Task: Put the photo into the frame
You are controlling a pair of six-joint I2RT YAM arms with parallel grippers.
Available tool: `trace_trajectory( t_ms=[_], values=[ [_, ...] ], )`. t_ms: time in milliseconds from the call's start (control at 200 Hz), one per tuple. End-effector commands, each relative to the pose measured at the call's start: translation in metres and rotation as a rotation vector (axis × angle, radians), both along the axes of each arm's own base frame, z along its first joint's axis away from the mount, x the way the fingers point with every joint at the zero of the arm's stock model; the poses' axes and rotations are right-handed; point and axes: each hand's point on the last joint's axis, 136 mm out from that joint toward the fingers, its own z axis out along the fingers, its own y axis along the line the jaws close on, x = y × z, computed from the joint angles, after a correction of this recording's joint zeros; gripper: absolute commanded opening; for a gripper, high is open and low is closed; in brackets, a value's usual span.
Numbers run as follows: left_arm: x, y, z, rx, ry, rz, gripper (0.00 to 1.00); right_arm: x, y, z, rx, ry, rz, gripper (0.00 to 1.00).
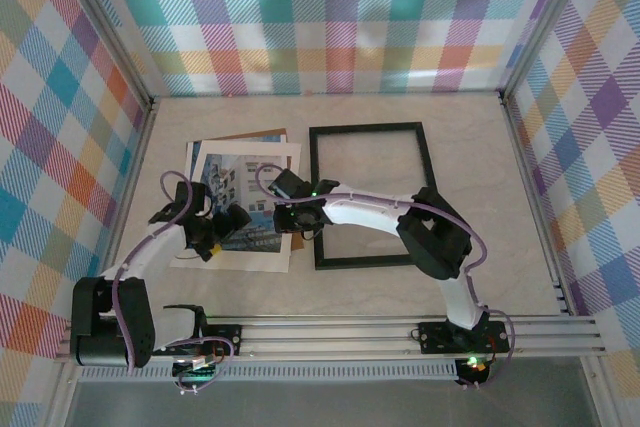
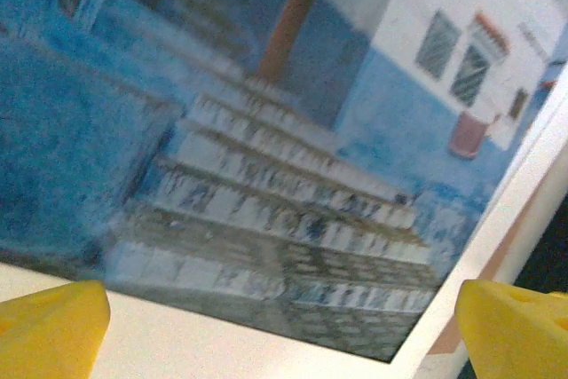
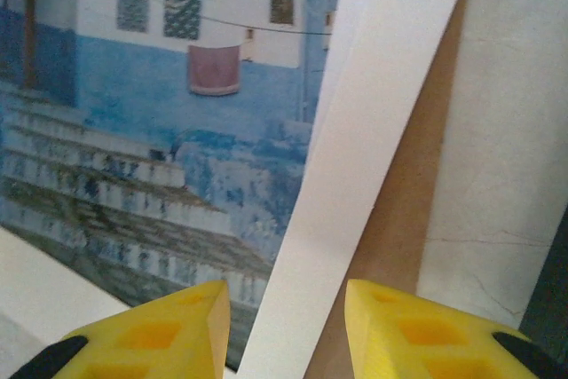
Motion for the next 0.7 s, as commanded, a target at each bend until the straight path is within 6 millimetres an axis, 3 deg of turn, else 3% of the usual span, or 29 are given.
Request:
trace_trajectory(
  t_ms=[0,695],
  values=[
    [-0.014,-0.001,-0.010,-0.013,0.041,-0.002,1.00,0.006,0.003,0.000,0.028,-0.014,-0.062,0.40],
    [-0.022,-0.001,-0.024,-0.009,0.063,-0.010,1.00,-0.005,0.006,-0.034,-0.002,0.049,-0.100,0.42]
  ],
)
